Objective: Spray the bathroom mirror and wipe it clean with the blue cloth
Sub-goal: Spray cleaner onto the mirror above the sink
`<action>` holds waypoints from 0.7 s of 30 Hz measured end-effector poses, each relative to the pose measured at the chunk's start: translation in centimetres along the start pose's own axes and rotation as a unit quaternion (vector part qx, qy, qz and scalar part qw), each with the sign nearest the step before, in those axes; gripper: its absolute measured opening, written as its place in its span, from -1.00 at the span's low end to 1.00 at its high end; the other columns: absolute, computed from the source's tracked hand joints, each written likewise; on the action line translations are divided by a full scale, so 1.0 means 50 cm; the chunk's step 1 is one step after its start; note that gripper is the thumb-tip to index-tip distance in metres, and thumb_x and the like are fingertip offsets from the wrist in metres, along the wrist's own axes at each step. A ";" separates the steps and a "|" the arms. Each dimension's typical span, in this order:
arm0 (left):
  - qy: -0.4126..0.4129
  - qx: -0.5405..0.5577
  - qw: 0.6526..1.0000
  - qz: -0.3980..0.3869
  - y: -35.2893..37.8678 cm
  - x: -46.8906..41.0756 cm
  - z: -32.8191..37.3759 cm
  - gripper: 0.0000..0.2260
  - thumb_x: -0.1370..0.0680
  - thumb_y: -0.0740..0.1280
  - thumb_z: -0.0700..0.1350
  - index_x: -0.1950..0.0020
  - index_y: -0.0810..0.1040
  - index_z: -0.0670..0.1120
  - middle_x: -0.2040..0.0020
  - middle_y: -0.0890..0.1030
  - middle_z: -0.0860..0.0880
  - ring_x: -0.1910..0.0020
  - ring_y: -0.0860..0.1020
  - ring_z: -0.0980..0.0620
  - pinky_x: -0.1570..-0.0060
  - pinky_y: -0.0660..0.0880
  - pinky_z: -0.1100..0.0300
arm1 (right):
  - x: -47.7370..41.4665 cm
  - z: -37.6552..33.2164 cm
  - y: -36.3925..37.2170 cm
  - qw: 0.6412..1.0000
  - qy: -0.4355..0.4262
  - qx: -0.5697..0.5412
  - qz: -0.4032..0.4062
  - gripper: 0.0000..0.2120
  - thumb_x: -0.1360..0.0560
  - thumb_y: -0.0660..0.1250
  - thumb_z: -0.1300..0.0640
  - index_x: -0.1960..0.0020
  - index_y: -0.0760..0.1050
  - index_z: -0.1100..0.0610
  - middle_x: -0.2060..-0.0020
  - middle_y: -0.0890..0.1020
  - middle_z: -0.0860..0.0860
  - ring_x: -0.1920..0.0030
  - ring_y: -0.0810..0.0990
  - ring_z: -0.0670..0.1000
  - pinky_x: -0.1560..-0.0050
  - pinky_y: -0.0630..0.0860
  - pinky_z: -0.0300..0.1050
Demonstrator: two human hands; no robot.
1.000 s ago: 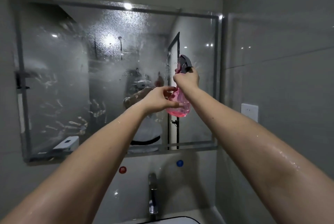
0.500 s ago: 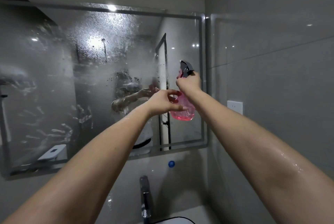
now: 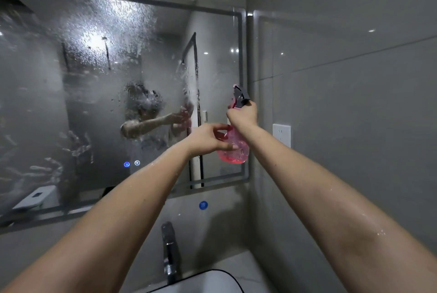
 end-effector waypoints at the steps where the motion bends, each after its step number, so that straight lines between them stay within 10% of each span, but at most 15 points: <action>1: -0.001 -0.003 1.000 -0.005 0.010 0.003 -0.002 -0.40 -0.32 0.55 -0.08 -0.31 0.47 -0.11 -0.07 0.63 -0.05 0.04 0.59 0.13 -0.16 0.49 0.18 | 0.003 0.013 -0.006 1.000 0.009 0.005 0.004 -0.85 -0.43 0.23 0.36 0.15 0.48 0.14 0.38 0.48 -0.02 0.36 0.45 -0.04 0.42 0.36 -0.35; 8: 0.008 -0.027 1.000 -0.009 0.049 0.017 -0.002 -0.45 -0.35 0.53 -0.10 -0.31 0.47 -0.08 0.07 0.57 0.10 0.08 0.55 0.14 0.11 0.46 0.47 | 0.014 0.069 -0.022 0.999 0.049 -0.002 0.000 -0.80 -0.38 0.25 0.36 0.13 0.54 0.11 0.24 0.59 0.00 0.18 0.57 0.00 0.18 0.44 -0.23; 14: -0.008 -0.040 0.999 -0.017 0.086 0.022 -0.031 -0.42 -0.30 0.55 0.01 -0.28 0.51 -0.04 0.04 0.63 0.03 0.06 0.60 0.13 -0.15 0.51 0.16 | 0.021 0.108 -0.033 0.999 0.049 0.002 0.006 -0.96 -0.48 0.30 0.22 0.12 0.53 0.12 0.27 0.59 0.06 0.25 0.55 0.05 0.24 0.45 -0.17; 21: -0.057 -0.001 0.997 -0.044 0.151 0.067 -0.098 -0.41 -0.34 0.53 -0.10 -0.33 0.45 -0.10 -0.09 0.63 -0.05 0.02 0.58 0.11 -0.09 0.50 0.24 | 0.071 0.219 -0.022 0.992 0.121 0.008 -0.041 -0.81 -0.36 0.29 0.33 0.06 0.56 0.19 0.23 0.62 0.05 0.18 0.60 0.04 0.14 0.51 -0.14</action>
Point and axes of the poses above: each hand's wrist, its own x-axis away from the middle knuckle, its own y-axis out of the palm, z = x × y, the point moved 6 cm from there along -x, towards the middle knuckle
